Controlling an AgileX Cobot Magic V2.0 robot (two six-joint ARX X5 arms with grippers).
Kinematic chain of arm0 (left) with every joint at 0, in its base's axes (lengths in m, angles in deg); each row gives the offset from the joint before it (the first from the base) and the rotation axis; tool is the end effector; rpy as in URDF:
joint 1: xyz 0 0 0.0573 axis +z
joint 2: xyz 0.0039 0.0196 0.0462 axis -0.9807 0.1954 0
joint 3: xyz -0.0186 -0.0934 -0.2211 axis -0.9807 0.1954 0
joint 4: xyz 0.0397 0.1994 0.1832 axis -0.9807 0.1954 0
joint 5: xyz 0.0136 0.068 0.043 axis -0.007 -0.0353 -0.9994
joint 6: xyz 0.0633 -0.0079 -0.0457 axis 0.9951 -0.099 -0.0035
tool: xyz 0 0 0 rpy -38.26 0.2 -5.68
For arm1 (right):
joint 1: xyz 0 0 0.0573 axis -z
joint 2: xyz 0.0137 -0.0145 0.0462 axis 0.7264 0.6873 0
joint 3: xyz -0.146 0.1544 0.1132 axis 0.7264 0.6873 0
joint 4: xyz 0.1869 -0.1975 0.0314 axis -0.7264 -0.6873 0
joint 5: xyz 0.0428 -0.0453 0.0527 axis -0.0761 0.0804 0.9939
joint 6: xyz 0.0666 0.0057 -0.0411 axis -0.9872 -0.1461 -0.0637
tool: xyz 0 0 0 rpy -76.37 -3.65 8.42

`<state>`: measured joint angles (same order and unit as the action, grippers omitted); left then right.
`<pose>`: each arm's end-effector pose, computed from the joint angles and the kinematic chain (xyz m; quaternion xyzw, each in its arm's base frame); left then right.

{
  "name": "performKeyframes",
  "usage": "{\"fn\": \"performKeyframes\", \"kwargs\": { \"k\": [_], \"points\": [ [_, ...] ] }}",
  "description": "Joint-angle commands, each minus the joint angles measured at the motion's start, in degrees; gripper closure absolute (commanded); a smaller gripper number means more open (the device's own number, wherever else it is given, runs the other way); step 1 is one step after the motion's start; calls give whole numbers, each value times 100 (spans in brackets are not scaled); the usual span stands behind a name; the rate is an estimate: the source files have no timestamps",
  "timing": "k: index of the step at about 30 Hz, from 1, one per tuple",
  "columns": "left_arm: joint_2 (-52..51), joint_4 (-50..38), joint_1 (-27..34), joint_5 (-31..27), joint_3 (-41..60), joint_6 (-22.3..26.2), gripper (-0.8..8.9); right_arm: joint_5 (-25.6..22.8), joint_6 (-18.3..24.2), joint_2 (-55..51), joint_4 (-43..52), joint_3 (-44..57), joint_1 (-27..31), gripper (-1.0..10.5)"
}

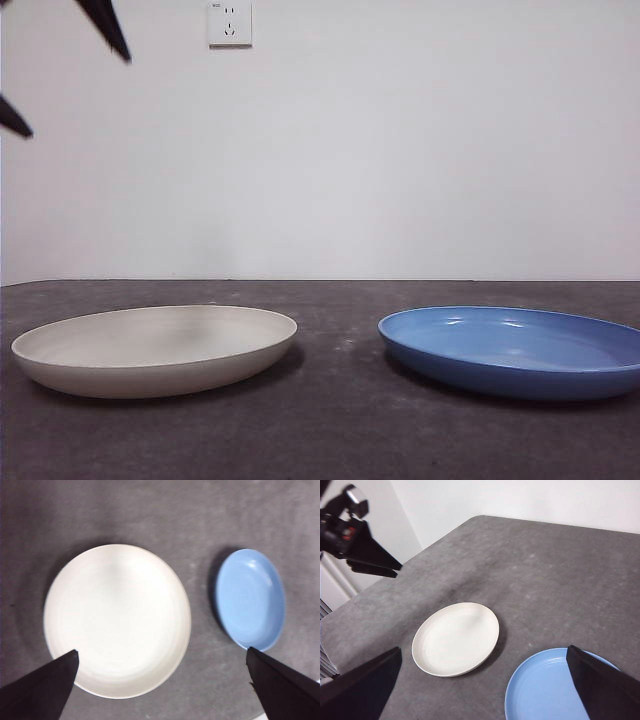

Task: Pick up the white plate, put it on the blue plate, put it on desk

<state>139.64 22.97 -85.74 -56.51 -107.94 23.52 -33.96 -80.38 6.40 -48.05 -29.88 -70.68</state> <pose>0.2810 -0.0647 0.2788 -0.1784 0.4935 -0.2107 0.8248 0.1545 0.0941 0.3370 0.0688 0.1881 0.3637 0.9097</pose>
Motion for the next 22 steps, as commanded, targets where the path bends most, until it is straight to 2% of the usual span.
{"fn": "performKeyframes", "kwargs": {
  "k": [1,22],
  "points": [
    [358,-48,127,-2,-114,173,130,11,22,22,22,-87,-42,402],
    [2640,-599,361,20,-114,177,137,9,24,22,-70,-87,-42,401]
  ]
}}
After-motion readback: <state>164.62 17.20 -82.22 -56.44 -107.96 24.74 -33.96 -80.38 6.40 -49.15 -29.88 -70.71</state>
